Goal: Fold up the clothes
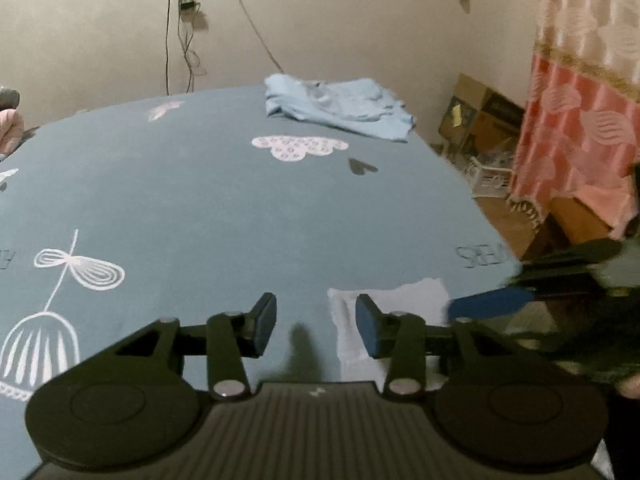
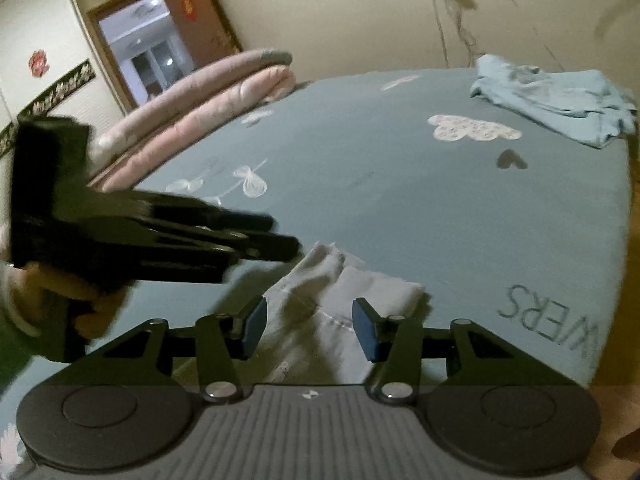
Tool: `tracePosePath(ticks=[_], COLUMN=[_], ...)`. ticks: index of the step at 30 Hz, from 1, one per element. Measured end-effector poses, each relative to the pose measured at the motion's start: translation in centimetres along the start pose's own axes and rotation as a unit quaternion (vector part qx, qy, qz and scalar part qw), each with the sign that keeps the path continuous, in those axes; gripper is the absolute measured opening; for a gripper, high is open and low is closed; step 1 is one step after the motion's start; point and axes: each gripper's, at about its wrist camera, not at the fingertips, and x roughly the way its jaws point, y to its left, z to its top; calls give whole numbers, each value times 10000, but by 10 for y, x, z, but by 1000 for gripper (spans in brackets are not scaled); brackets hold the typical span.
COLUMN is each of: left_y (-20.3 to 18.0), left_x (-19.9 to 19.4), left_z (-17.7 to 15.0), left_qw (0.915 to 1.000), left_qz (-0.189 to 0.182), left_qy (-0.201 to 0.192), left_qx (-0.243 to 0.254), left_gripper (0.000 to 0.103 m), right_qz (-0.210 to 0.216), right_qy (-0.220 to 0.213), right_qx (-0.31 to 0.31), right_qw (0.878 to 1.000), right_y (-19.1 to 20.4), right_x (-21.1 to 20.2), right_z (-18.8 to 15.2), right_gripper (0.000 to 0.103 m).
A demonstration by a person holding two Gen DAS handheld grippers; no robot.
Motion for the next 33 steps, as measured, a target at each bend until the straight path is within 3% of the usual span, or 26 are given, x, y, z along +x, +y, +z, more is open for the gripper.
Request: tracePosePath(ticks=[6,9,10,15,19,21,26,29,33], left_y=[-20,-18,-16,-5,-18,-32,-62,-52,-48], left_x=[11,28,30,8,-38,-51,-29,2,-22], left_z=[-12,-15,-15,-6,-13,-23,-43,-46,-40], left_qw=[9974,9978,9982,9996,9997,9983,9946,9967,9986], left_qz=[-616,-389,-304,-37,-255,-543,-652,-308,-217], left_qy=[293,465,473,219,36,18,196,621,472], left_qx=[227,255,197,-150,-28,210,785,428,115], left_gripper=[43,44,44,44,52,62,65,61,61], right_qz=[-248,-409,-438,-464,-524,-596,-814,-906,-1102], right_qy=[101,95,90,-19,-20,-6,8,-21,-146], right_qx=[414,393,402,456,396,383,541,734,808], right_qw=[9988,9983,9982,9979,9978,9975,9952,9932,9905], right_y=[-16,-16,-16,-13,0,8,19,22,31], right_x=[10,4,1,-20,-33,-40,-59,-73,-98], right_z=[5,5,4,3,2,0,-10,-19,-24], right_gripper=[51,50,57,60,65,67,72,73,75])
